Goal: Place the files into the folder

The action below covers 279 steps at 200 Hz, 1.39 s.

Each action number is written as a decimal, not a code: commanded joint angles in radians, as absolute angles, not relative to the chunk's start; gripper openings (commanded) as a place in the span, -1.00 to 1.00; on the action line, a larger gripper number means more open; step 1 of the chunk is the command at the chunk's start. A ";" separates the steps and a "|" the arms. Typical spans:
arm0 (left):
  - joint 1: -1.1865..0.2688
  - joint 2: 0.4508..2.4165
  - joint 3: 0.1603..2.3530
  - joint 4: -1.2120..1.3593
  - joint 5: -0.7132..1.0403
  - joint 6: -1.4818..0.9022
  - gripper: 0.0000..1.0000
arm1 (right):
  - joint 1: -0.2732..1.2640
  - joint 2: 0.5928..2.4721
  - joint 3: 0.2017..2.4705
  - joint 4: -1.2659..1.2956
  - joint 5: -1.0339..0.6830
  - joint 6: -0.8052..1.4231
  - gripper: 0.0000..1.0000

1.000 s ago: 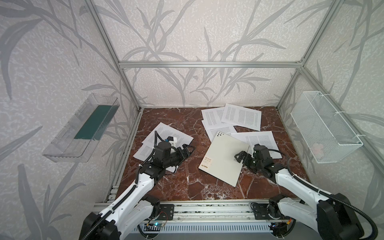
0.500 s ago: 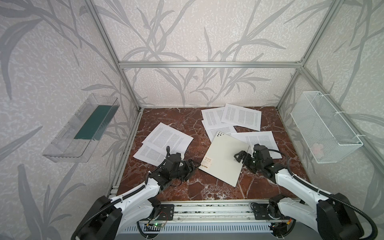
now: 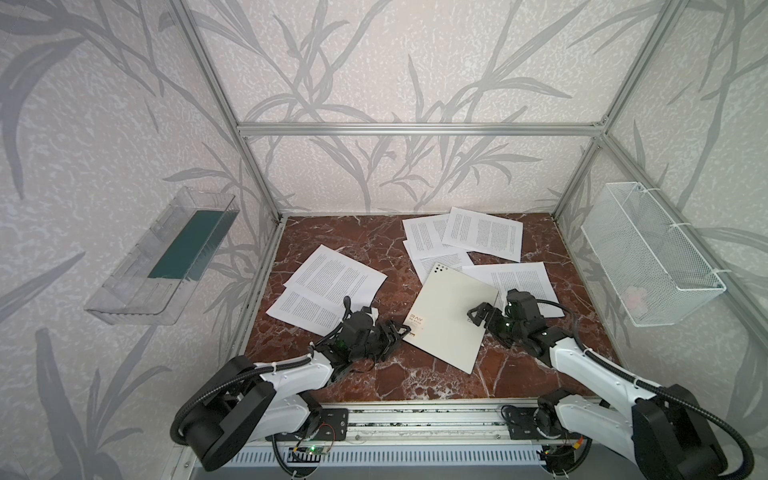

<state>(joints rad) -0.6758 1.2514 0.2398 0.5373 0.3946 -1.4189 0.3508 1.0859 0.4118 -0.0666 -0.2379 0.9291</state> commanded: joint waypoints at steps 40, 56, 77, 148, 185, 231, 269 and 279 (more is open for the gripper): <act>-0.695 1.355 0.216 0.705 0.357 -1.449 0.32 | 0.351 1.086 0.392 -0.044 -0.255 0.932 0.98; -0.696 1.362 0.213 0.723 0.351 -1.441 0.31 | 0.352 1.085 0.390 -0.046 -0.253 0.930 0.98; -0.696 1.382 0.204 0.781 0.342 -1.440 0.32 | 0.352 1.088 0.390 -0.043 -0.254 0.930 0.98; -0.700 1.563 0.177 1.063 0.342 -1.454 0.24 | 0.351 1.094 0.387 -0.035 -0.260 0.929 0.98; -0.712 1.684 0.175 1.240 0.339 -1.468 0.14 | 0.351 1.098 0.385 -0.031 -0.262 0.929 0.98; -0.723 1.857 0.196 1.412 0.348 -1.501 -0.12 | 0.352 1.095 0.390 -0.040 -0.263 0.924 0.98; -0.723 1.785 0.207 1.413 0.334 -1.485 -0.35 | 0.351 1.061 0.437 -0.128 -0.248 0.869 0.98; -0.723 1.779 0.218 1.414 0.335 -1.500 -0.51 | 0.351 1.041 0.455 -0.164 -0.238 0.847 0.98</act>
